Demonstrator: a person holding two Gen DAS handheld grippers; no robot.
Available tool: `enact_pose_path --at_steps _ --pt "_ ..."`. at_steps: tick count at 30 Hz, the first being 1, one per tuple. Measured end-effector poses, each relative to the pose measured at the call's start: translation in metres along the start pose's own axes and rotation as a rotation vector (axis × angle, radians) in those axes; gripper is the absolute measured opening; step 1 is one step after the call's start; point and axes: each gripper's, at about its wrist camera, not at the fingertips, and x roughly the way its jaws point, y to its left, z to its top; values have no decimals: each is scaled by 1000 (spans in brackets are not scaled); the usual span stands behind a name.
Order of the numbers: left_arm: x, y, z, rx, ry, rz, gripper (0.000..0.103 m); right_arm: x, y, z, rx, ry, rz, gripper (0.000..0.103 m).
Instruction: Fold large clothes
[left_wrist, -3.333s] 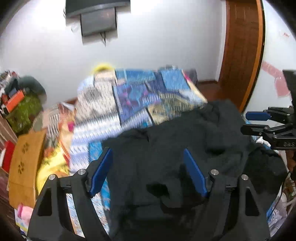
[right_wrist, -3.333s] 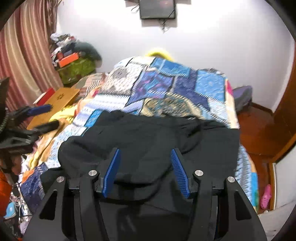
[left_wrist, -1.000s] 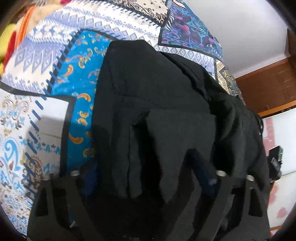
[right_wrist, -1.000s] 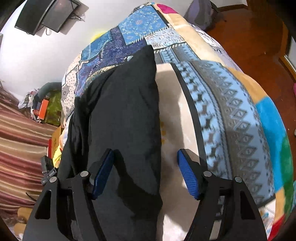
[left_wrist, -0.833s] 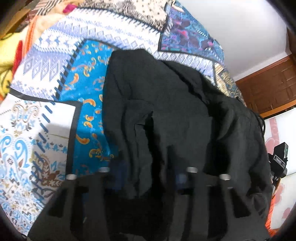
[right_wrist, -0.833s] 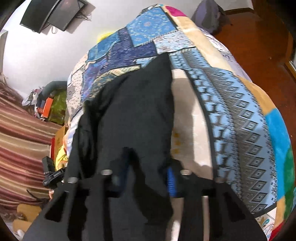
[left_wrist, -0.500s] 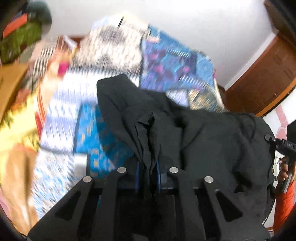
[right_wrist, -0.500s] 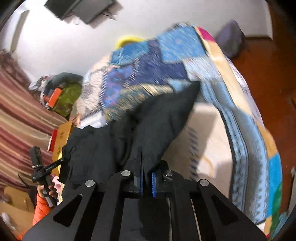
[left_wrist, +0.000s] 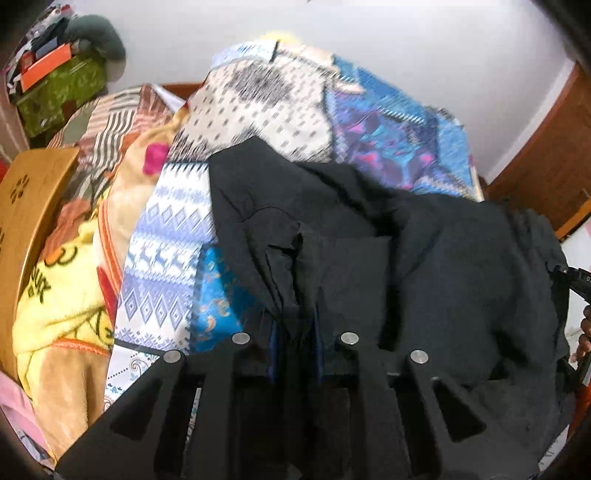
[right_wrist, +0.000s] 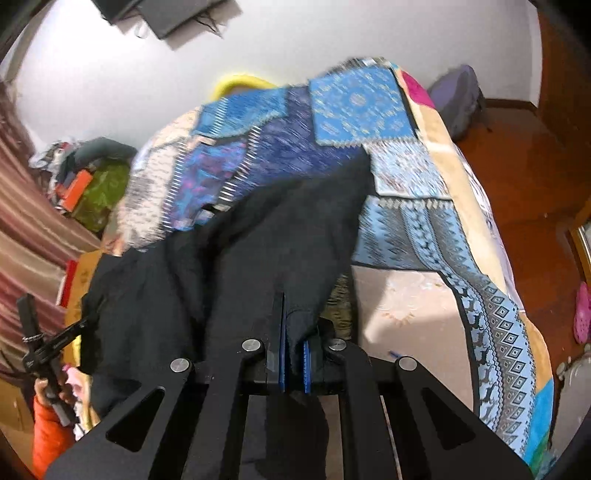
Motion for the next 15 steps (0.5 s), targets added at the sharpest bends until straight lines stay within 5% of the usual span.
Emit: enact_pose_path --at_steps 9,15 --pt "27 6 -10 -11 50 75 27 4 2 -7 -66 -2 -82 8" --pt "-2 -8 -16 73 -1 166 27 -18 26 -21 -194 -42 -201 10"
